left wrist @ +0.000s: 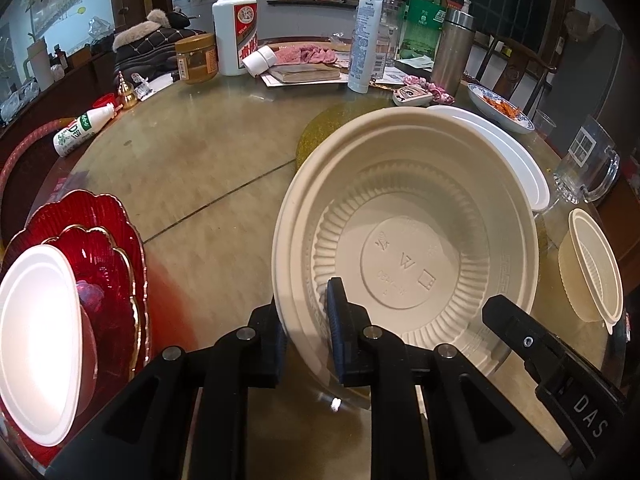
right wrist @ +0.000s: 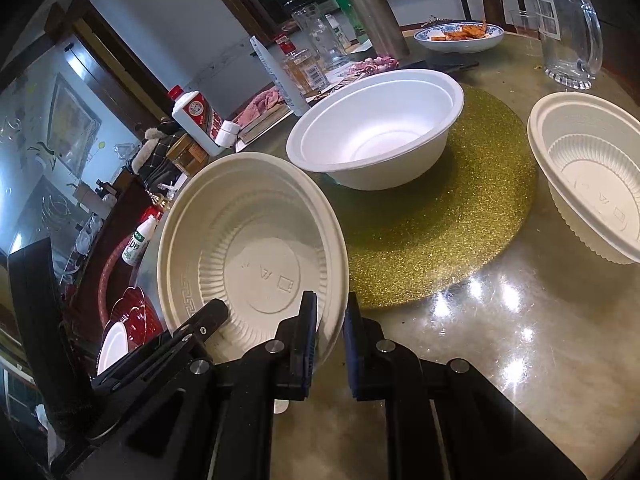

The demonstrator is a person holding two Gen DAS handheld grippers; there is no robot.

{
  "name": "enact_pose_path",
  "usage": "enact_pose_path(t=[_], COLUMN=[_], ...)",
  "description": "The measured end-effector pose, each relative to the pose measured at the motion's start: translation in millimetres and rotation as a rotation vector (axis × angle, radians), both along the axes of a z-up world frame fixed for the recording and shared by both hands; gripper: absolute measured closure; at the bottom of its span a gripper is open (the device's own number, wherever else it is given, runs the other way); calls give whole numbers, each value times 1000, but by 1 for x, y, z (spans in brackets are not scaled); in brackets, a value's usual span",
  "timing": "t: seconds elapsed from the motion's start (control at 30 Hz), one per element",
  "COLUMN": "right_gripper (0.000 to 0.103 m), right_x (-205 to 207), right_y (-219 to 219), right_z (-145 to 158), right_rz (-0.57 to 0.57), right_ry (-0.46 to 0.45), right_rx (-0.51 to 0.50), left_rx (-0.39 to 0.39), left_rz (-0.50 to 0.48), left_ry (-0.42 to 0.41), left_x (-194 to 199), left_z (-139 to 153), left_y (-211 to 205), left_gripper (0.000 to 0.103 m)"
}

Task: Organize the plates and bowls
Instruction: 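Lift and carry the beige bowl toward the red plate stack with both tools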

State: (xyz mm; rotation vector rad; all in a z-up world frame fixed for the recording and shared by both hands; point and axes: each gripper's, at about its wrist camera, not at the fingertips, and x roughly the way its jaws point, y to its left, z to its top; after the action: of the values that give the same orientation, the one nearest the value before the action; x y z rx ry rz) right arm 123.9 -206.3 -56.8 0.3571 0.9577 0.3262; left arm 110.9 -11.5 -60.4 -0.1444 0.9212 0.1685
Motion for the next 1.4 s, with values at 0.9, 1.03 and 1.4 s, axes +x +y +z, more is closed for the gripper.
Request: enact_pose_path(t=[0.9, 1.03, 1.4], right_gripper=[90, 90, 90], right_x=[-20, -24, -32], right_y=[15, 21, 51], right_z=[21, 29, 53], right_rz=[62, 74, 121], right_ry=[-112, -126, -170], right_rx=[-18, -30, -44], left_rx=[7, -2, -22], left_rz=[16, 17, 65], left_ry=[-71, -83, -140], left_x=[-31, -36, -55], left_z=[30, 35, 53], left_y=[13, 19, 50], left_gripper=[86, 86, 85])
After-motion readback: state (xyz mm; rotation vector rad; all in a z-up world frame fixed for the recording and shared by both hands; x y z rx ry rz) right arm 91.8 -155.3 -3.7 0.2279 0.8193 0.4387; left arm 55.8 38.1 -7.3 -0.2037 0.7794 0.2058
